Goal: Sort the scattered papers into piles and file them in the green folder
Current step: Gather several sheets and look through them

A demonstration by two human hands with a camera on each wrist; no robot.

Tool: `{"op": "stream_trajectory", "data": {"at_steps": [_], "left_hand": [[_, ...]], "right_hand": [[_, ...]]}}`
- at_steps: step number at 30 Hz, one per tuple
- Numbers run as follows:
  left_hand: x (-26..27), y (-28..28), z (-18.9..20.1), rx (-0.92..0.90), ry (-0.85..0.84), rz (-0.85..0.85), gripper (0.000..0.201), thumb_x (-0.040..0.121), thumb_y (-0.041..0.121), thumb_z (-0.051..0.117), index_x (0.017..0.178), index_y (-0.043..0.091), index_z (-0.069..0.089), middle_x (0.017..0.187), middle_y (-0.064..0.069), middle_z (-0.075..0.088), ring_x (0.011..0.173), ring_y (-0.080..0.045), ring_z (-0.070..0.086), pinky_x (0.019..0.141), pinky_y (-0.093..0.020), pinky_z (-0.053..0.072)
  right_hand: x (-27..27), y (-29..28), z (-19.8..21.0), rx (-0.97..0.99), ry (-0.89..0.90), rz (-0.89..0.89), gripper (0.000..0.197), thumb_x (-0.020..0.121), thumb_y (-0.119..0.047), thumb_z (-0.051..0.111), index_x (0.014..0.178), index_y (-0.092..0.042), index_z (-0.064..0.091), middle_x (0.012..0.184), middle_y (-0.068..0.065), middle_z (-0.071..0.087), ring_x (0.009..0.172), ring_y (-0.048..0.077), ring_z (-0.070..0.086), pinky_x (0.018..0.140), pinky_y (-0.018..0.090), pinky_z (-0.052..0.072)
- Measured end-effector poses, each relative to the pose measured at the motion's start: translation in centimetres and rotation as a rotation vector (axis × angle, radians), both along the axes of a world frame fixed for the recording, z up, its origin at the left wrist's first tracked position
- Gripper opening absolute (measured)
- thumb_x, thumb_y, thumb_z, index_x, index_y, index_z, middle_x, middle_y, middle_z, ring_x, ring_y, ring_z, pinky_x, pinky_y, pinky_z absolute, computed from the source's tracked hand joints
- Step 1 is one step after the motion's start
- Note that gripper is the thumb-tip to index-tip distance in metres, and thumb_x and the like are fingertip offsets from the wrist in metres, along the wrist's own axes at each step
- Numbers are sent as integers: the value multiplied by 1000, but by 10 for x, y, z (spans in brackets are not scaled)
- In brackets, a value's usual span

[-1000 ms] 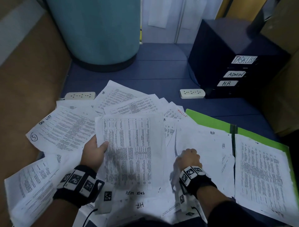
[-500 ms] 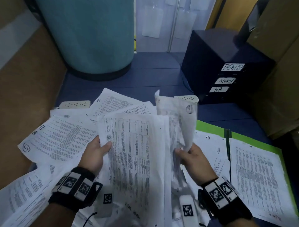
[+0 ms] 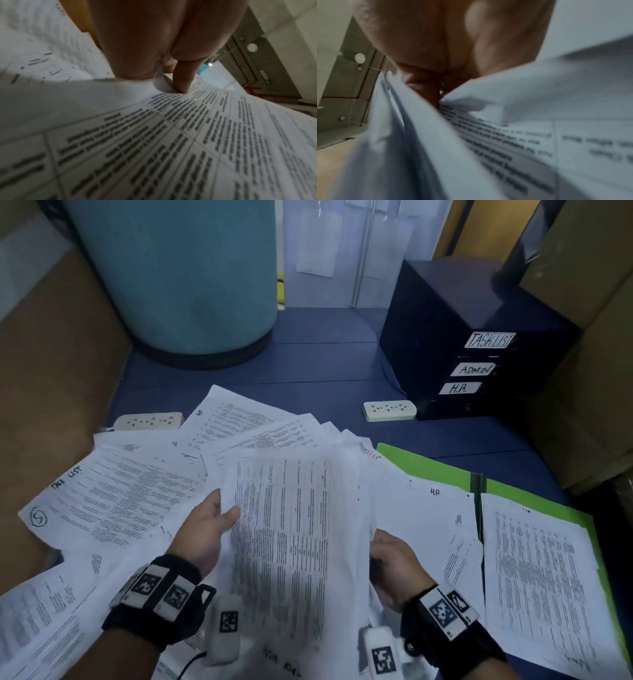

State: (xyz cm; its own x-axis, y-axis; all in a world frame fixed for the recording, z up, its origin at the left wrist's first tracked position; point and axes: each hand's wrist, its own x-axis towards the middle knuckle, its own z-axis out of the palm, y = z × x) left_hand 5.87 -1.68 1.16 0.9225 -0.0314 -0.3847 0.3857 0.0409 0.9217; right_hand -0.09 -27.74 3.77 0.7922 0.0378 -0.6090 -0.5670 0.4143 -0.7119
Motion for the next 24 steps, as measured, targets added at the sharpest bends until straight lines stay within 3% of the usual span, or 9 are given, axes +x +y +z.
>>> {"op": "stream_trajectory", "data": {"at_steps": [3, 7, 9, 11, 13, 15, 17, 20, 24], "left_hand": [[1, -10, 6, -112, 36, -38, 39, 98, -3, 34, 128, 14, 50, 118, -1, 66, 109, -9, 63, 79, -17, 53], [4, -23, 8, -72, 27, -69, 38, 98, -5, 32, 128, 13, 49, 119, -2, 64, 100, -5, 65, 76, -15, 52], [5, -21, 5, 10, 12, -28, 31, 99, 0, 38, 120, 17, 52, 112, 1, 66, 96, -5, 67, 81, -23, 53], [7, -15, 1, 172, -28, 36, 23, 98, 8, 45, 119, 15, 53, 115, -4, 65, 105, -15, 63, 93, -35, 49], [10, -3, -11, 339, -17, 65, 34, 96, 16, 50, 130, 12, 47, 129, -12, 58, 120, -30, 54, 101, -51, 42], [10, 5, -22, 484, -3, 80, 43, 95, 19, 51, 136, 8, 42, 134, -17, 53, 123, -37, 49, 103, -57, 39], [5, 5, -29, 589, -6, 90, 40, 95, 18, 50, 132, 2, 45, 129, -23, 54, 119, -41, 50, 101, -58, 39], [-3, 2, -32, 657, -22, 60, 41, 94, 15, 51, 129, -5, 42, 130, -32, 48, 121, -47, 45, 102, -60, 36], [-11, -6, -21, 563, -29, -1, 58, 87, -1, 58, 139, 9, 34, 134, -15, 52, 120, -30, 52, 97, -41, 44]], "right_hand": [[0, -5, 5, -75, -6, -5, 14, 66, 6, 61, 77, 1, 68, 79, 18, 65, 64, 26, 63, 60, 31, 53], [4, -9, 5, -173, -19, -3, 15, 84, 5, 53, 86, -1, 67, 81, 13, 67, 66, 22, 62, 62, 29, 51], [8, -10, 2, -121, -24, 40, 21, 85, 9, 50, 85, -1, 68, 83, 14, 68, 67, 22, 65, 65, 31, 53], [12, -20, -11, -159, -84, 154, 14, 85, -4, 58, 96, -1, 66, 95, 14, 68, 82, 25, 65, 78, 37, 50], [16, -39, -32, -495, -53, 206, 23, 89, -24, 64, 103, -7, 59, 109, 10, 65, 93, 25, 60, 85, 38, 45], [18, -60, -56, -978, 121, 160, 46, 85, -39, 68, 115, -8, 54, 121, 11, 58, 106, 27, 56, 91, 38, 43], [14, -65, -68, -1303, 331, 207, 75, 76, -53, 70, 126, -2, 45, 127, 17, 50, 116, 33, 49, 82, 38, 41], [9, -52, -85, -1373, 409, 59, 103, 55, -61, 78, 127, -1, 37, 122, 22, 48, 113, 35, 46, 73, 36, 36], [11, -50, -97, -1426, 590, 114, 103, 57, -52, 83, 132, -10, 25, 131, 18, 39, 119, 36, 38, 90, 51, 43]]}}
